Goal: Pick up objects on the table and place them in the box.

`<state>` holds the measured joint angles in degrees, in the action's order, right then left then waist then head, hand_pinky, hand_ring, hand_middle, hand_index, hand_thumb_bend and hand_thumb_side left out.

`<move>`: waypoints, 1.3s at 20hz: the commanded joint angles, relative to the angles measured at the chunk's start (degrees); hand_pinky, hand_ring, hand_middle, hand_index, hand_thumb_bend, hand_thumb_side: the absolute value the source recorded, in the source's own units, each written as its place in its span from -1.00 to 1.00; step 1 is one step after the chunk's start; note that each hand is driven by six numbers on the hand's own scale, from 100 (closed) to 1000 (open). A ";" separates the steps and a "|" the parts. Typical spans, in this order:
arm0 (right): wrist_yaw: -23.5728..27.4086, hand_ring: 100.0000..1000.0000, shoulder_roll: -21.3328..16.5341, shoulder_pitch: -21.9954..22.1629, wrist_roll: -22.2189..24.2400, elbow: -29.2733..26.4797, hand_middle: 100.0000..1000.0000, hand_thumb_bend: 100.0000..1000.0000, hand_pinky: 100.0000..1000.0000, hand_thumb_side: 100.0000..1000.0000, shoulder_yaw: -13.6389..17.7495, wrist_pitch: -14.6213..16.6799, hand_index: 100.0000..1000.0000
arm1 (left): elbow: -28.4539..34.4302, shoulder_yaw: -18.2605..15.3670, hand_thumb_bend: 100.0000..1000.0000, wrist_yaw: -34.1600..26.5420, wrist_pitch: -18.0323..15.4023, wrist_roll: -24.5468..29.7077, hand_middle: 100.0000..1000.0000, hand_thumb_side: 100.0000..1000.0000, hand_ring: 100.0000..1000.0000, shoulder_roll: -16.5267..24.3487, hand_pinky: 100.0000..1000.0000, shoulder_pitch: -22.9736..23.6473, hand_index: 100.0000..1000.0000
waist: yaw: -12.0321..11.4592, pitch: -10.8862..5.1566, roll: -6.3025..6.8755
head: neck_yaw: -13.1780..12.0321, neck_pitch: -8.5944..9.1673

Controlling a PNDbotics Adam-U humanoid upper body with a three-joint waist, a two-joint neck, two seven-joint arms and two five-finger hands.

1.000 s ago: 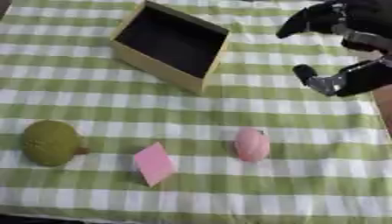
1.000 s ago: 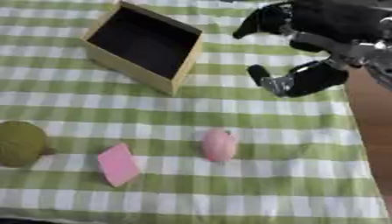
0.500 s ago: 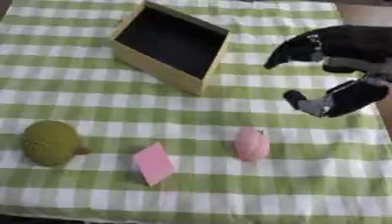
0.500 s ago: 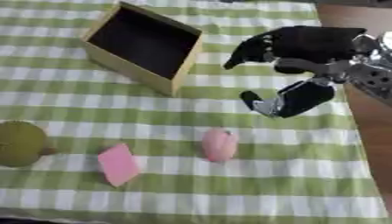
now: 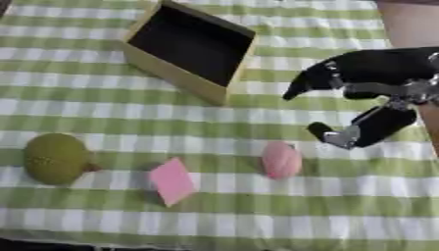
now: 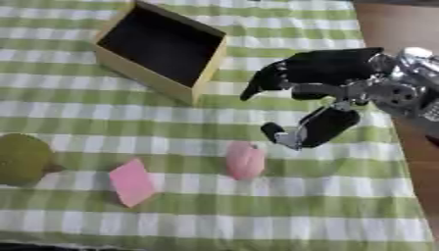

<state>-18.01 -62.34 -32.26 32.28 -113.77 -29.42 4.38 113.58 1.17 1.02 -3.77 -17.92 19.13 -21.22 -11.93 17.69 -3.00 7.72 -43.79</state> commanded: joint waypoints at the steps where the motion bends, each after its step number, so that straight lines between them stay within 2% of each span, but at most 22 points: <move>1: 1.05 0.78 -0.06 -0.74 1.76 -0.82 0.66 -1.00 0.80 -0.12 0.11 -0.52 0.82 | 1.02 -0.10 -0.46 -0.21 0.10 0.15 0.40 0.31 0.50 1.00 0.55 -0.44 0.58 | 0.04 -1.72 -0.56 | 0.22 -0.32; 5: 1.36 0.77 1.39 -0.97 2.86 -0.82 0.64 -1.00 0.79 -0.07 -0.55 -1.83 0.80 | 1.02 -0.03 -0.47 -0.28 0.25 0.19 0.39 0.31 0.49 0.82 0.55 -0.40 0.58 | 0.05 -1.61 -0.52 | 0.29 -0.33; 13: -0.17 0.78 3.61 -0.34 5.46 -0.75 0.63 -1.00 0.80 -0.23 -2.05 -3.75 0.80 | 1.02 0.05 -0.48 -0.39 0.42 0.32 0.38 0.31 0.49 0.61 0.55 -0.36 0.58 | -0.04 -1.42 -0.38 | 0.41 -0.33; 16: -0.64 0.78 4.59 -0.25 6.30 0.08 0.63 -0.97 0.80 -0.22 -2.55 -4.13 0.80 | 1.02 0.15 -0.48 -0.45 0.47 0.42 0.38 0.31 0.49 0.51 0.55 -0.34 0.58 | -0.06 -1.37 -0.35 | 0.45 -0.33; 26: -3.26 0.77 7.28 0.76 5.95 5.77 0.62 -0.86 0.80 -0.40 -3.56 -3.17 0.80 | 1.02 0.35 -0.49 -0.64 0.63 0.67 0.38 0.32 0.48 0.24 0.55 -0.20 0.58 | -0.15 -1.12 -0.25 | 0.47 -0.33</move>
<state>-20.70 -54.20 -31.18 38.40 -108.37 -33.42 0.85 113.58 1.52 0.51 -3.18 -17.35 19.01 -21.17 -12.05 17.69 -3.00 8.12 -43.81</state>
